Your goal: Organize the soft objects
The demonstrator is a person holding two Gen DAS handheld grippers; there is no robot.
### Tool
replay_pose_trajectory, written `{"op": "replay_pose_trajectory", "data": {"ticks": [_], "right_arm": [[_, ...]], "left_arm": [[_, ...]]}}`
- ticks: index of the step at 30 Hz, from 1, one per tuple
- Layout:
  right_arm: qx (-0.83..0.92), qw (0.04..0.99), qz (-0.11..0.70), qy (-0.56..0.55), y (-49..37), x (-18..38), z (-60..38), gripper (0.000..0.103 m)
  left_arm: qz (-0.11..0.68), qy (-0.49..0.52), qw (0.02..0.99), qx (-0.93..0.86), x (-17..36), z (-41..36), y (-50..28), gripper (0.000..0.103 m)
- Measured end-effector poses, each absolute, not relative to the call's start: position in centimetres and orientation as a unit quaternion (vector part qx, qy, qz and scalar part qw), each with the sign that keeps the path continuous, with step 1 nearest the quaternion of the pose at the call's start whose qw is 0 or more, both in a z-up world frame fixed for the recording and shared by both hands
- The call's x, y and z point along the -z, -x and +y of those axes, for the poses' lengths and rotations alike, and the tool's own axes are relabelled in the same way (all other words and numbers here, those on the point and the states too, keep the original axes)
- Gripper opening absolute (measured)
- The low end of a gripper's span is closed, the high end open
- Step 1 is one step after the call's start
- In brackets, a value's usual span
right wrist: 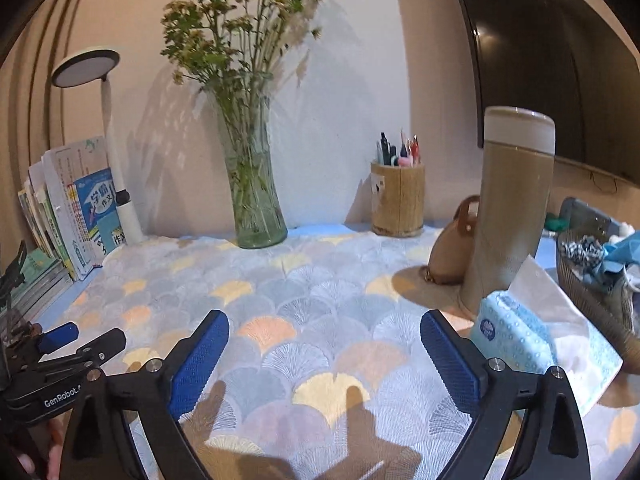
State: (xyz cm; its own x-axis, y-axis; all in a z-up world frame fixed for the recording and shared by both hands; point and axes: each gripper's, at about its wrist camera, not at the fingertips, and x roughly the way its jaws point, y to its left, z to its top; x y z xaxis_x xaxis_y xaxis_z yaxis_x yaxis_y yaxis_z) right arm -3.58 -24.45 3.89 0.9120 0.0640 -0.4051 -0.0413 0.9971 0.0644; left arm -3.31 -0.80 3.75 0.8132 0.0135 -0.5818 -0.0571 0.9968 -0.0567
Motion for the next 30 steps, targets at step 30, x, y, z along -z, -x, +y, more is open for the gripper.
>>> {"op": "replay_pose_trajectory", "data": {"ticks": [30], "right_arm": [[-0.016, 0.973, 0.23, -0.008, 2.99, -3.34, -23.88, 0.103]], "left_arm": [[0.325, 0.031, 0.945, -0.022, -3.34, -0.81, 2.89, 0.087]]}}
